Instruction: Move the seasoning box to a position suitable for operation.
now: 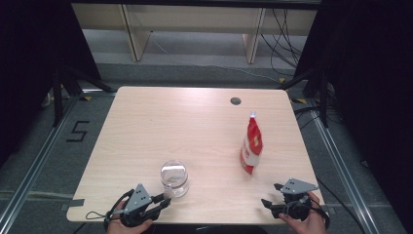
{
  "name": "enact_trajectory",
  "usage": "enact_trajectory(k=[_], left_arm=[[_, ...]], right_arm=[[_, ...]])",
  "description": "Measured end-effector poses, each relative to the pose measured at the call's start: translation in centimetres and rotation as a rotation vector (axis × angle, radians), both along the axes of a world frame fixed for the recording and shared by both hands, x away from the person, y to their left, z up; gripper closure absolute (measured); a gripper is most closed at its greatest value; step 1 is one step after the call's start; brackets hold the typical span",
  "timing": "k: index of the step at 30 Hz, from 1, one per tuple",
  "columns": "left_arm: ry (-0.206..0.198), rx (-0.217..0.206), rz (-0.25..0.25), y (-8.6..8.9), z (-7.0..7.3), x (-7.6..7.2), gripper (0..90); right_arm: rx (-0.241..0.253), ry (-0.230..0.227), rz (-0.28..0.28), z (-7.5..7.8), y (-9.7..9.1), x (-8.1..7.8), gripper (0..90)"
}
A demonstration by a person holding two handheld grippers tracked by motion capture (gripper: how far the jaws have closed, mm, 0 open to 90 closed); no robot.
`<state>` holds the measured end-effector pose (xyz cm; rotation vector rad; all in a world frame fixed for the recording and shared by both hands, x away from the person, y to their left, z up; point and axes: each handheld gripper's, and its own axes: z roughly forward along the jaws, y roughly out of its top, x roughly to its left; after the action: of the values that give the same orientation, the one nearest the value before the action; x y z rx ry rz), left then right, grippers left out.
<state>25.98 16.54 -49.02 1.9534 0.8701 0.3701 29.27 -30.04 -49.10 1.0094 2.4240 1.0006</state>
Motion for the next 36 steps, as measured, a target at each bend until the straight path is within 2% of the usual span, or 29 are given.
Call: enact_trajectory(k=[1, 3, 4, 5, 6, 7, 8, 9, 10, 11, 13, 15, 20, 24, 25, 28, 29, 31, 36], left_arm=[[-0.007, 0.015, 0.018, 0.7, 0.0, 0.2, 73.3], [-0.008, 0.019, 0.033, 1.2, 0.0, 0.3, 73.1], [-0.015, 0.026, 0.045, 1.5, -0.1, 0.4, 72.8], [-0.019, 0.033, 0.061, 1.8, -0.1, 0.6, 72.5], [-0.021, 0.026, 0.078, 2.1, -0.2, 0.8, 72.4], [-0.027, 0.027, 0.112, 2.8, -0.2, 1.3, 72.4], [-0.027, 0.027, 0.112, 2.8, -0.2, 1.3, 72.4], [-0.022, 0.04, 0.133, 3.3, -0.2, 1.8, 72.1], [-0.022, 0.04, 0.133, 3.3, -0.2, 1.8, 71.2], [-0.018, 0.019, 0.156, 3.4, -0.4, 2.4, 70.5], [-0.013, 0.019, 0.163, 3.5, -0.5, 2.9, 69.4], [-0.01, 0.026, 0.164, 3.4, -0.5, 3.0, 69.1], [-0.046, 0.069, 0.155, 2.8, -0.4, 3.6, 73.5], [-0.051, 0.072, 0.157, 2.9, -0.5, 4.1, 74.2], [-0.059, 0.06, 0.143, 2.8, -0.6, 4.5, 74.1], [-0.063, 0.064, 0.134, 2.7, -0.6, 4.7, 74.3], [-0.068, 0.059, 0.123, 2.6, -0.6, 4.9, 74.4], [-0.075, 0.066, 0.109, 2.6, -0.6, 5.1, 74.4], [-0.084, 0.056, 0.082, 2.4, -0.8, 5.7, 74.6]], right_arm=[[-0.001, 0.001, 0.001, 0.0, 0.0, 0.0, 27.0], [0.005, 0.011, -0.007, 0.0, 0.1, -0.1, 27.0], [-0.002, 0.007, 0.008, 0.0, 0.1, 0.0, 27.0], [0.004, 0.014, 0.007, 0.0, 0.1, 0.0, 27.0], [0.003, -0.002, 0.011, 0.0, 0.1, 0.0, 27.0], [0.007, 0.005, 0.013, 0.0, 0.1, 0.0, 27.0], [0.007, 0.005, 0.013, 0.0, 0.1, 0.0, 27.0], [0.007, 0.001, 0.008, 0.0, 0.1, 0.0, 27.0], [0.007, 0.001, 0.008, 0.0, 0.1, 0.0, 27.0], [0.008, 0.004, 0.008, 0.0, 0.1, 0.0, 27.1], [0.009, 0.003, 0.014, 0.0, 0.1, 0.0, 27.4], [0.015, 0.006, 0.011, 0.0, 0.2, 0.0, 27.5], [0.007, 0.002, 0.012, 0.0, 0.1, 0.0, 27.4], [-0.002, 0.006, 0.019, 0.0, 0.1, 0.0, 27.4], [0.006, 0.019, 0.014, 0.0, 0.3, -0.1, 27.4], [0.01, 0.016, 0.024, 0.0, 0.3, 0.0, 27.4], [0.014, 0.026, 0.011, 0.0, 0.3, -0.1, 27.4], [0.007, 0.011, 0.018, -0.1, 0.2, 0.0, 27.4], [0.011, 0.022, 0.019, 0.0, 0.3, 0.0, 27.4]])
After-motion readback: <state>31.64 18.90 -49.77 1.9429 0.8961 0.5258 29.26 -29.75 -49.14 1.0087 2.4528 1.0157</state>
